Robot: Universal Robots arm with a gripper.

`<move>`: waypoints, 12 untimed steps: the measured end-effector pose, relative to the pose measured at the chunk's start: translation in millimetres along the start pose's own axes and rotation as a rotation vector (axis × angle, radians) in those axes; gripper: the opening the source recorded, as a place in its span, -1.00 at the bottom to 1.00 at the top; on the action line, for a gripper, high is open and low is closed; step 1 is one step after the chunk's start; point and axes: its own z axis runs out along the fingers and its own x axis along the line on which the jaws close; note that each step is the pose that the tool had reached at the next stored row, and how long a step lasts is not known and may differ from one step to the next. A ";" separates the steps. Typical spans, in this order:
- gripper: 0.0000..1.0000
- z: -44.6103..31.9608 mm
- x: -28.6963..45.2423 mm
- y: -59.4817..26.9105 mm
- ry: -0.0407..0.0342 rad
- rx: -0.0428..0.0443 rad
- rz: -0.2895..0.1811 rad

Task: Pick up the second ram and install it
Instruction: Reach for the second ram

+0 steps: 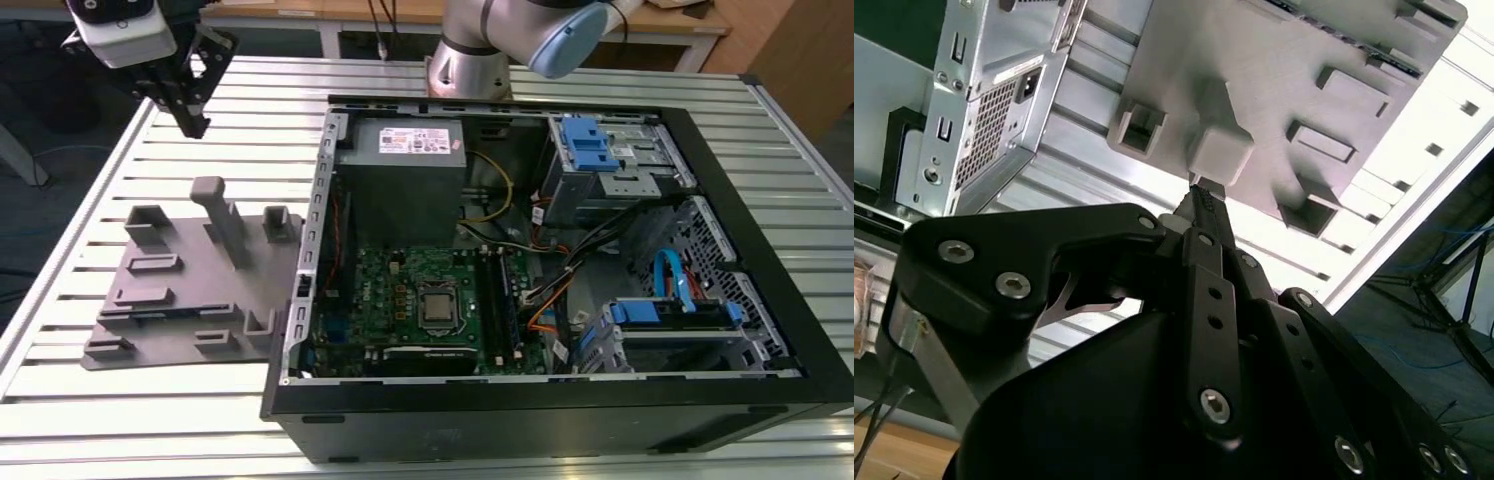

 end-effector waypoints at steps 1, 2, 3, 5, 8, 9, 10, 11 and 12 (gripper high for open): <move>-0.85 0.6 1.2 -0.7 0.0000 0.0000 0.000; -0.85 1.2 2.3 -1.2 0.0000 0.0000 0.000; -0.85 1.7 3.4 -1.8 0.0000 0.0000 0.000; -0.85 2.6 5.3 -2.9 -0.0001 0.0000 0.000; -0.85 3.9 7.8 -4.5 0.0000 0.0000 0.000; -0.85 4.4 8.4 -4.9 0.0000 0.0000 0.000; -0.85 4.8 9.1 -5.4 0.0000 0.0000 0.000; -0.85 5.3 9.8 -5.9 -0.0001 -0.0001 0.000; -0.85 5.8 10.5 -6.5 -0.0001 0.0000 0.000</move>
